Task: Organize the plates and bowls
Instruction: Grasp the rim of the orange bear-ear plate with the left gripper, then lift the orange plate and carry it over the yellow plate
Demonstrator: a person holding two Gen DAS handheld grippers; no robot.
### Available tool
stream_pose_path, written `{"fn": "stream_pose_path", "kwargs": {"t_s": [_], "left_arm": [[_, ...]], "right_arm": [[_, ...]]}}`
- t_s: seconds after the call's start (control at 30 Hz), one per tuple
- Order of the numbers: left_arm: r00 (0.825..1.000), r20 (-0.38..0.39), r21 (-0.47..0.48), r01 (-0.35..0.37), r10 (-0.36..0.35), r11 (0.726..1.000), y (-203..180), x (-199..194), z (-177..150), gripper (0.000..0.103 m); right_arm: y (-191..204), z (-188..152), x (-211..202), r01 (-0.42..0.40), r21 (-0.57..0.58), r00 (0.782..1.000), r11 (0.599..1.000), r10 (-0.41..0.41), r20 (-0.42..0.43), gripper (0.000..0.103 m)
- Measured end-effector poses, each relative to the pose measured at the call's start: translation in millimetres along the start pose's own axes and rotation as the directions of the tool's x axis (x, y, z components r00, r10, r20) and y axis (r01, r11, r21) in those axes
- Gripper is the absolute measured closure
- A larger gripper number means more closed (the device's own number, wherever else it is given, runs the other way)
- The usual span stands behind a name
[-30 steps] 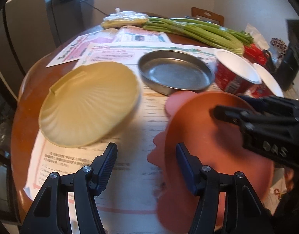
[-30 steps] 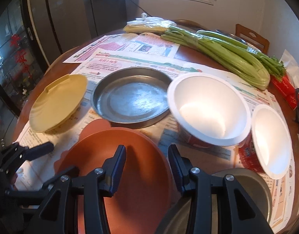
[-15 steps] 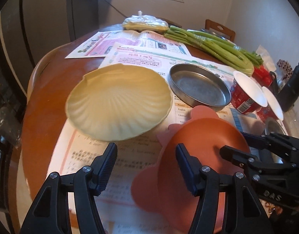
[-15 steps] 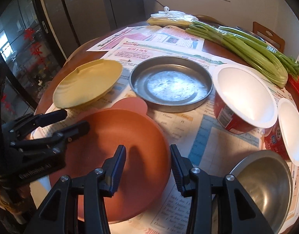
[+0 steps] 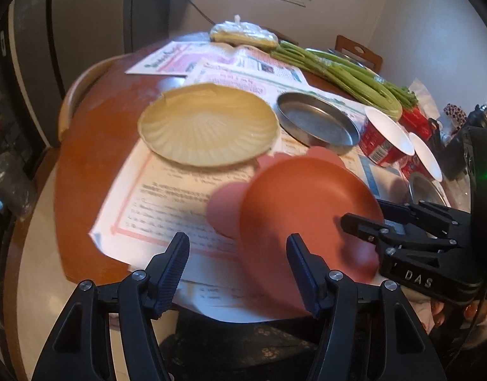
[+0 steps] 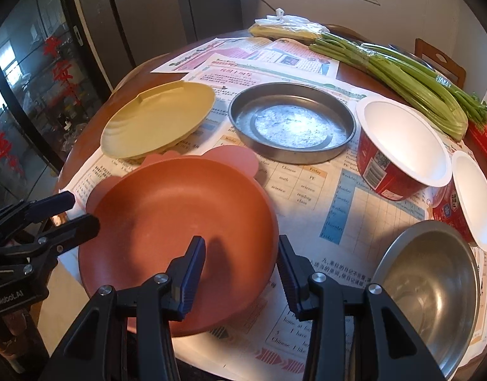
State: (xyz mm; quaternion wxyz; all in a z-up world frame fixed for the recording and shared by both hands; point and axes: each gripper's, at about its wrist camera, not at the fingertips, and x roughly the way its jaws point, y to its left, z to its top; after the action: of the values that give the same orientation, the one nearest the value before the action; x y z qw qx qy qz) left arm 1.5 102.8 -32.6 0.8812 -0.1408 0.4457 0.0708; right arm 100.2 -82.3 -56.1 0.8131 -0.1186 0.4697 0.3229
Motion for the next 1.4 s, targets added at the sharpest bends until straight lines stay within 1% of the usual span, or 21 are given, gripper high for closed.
{"fn": "stream_pose_path", "kwargs": {"t_s": [0.07, 0.13, 0.2, 0.23, 0.3, 0.4, 0.47, 0.57, 0.7, 0.83, 1.1, 1.27, 1.4], "left_arm": [[1.0, -0.02, -0.008, 0.002, -0.003, 1.0, -1.1, 7.8, -0.4, 0.038], [0.999, -0.037, -0.015, -0.014, 0.014, 1.0, -2.8, 17.2, -1.2, 0.038], [1.0, -0.005, -0.006, -0.027, 0.027, 1.0, -6.3, 18.5, -1.3, 0.039], [1.0, -0.005, -0.01, -0.031, 0.031, 0.999, -6.5, 20.1, -1.6, 0.04], [0.999, 0.007, -0.016, -0.032, 0.033, 0.999, -6.6, 21.0, -1.4, 0.048], [1.0, 0.01, -0.016, -0.026, 0.026, 1.0, -8.9, 21.7, -1.7, 0.049], [1.0, 0.005, -0.016, -0.026, 0.027, 1.0, -10.0, 22.1, 0.0, 0.049], [1.0, -0.002, -0.023, 0.0, 0.0, 1.0, -12.1, 21.6, 1.3, 0.049], [1.0, -0.001, 0.003, 0.002, -0.002, 1.0, -21.7, 18.9, 1.0, 0.049], [1.0, 0.024, 0.022, -0.013, 0.012, 1.0, -30.0, 11.8, 3.6, 0.049], [0.999, 0.049, 0.056, 0.008, -0.011, 0.998, -46.3, -0.5, 8.0, 0.049], [0.998, 0.063, 0.055, 0.001, -0.004, 0.998, -48.4, -6.9, 8.6, 0.049], [0.996, 0.083, 0.046, 0.008, -0.012, 0.999, -44.7, -15.3, 11.3, 0.049]], "right_arm": [[3.4, -2.3, 1.1, -0.014, -0.005, 1.0, 1.0, 0.014, -0.004, 0.058], [6.5, -4.7, 3.5, -0.022, -0.012, 1.0, 1.0, 0.022, -0.013, 0.057], [9.5, -6.3, 5.0, -0.035, -0.029, 0.999, 0.999, 0.035, -0.014, 0.057], [11.5, -7.4, 5.3, -0.038, -0.038, 0.999, 0.999, 0.038, -0.012, 0.057], [14.2, -8.8, 5.1, -0.035, -0.047, 0.999, 0.998, 0.035, -0.008, 0.056], [15.5, -9.9, 4.4, -0.045, -0.049, 0.999, 0.998, 0.045, -0.001, 0.056], [16.7, -10.8, 3.8, -0.054, -0.052, 0.999, 0.997, 0.054, 0.004, 0.056], [13.1, -11.5, 2.4, -0.055, -0.042, 0.998, 0.998, 0.055, 0.006, 0.056], [7.7, -13.8, -3.5, -0.051, -0.023, 0.999, 0.998, 0.052, 0.017, 0.056], [0.9, -16.5, -12.0, -0.061, -0.003, 0.998, 0.998, 0.061, 0.029, 0.056], [-10.5, -20.6, -31.4, -0.052, 0.031, 0.996, 0.998, 0.05, 0.072, 0.056], [-10.3, -22.4, -39.4, -0.059, 0.031, 0.994, 0.998, 0.056, 0.093, 0.056], [-9.8, -20.9, -43.6, -0.088, 0.033, 0.991, 0.996, 0.085, 0.1, 0.056]]}}
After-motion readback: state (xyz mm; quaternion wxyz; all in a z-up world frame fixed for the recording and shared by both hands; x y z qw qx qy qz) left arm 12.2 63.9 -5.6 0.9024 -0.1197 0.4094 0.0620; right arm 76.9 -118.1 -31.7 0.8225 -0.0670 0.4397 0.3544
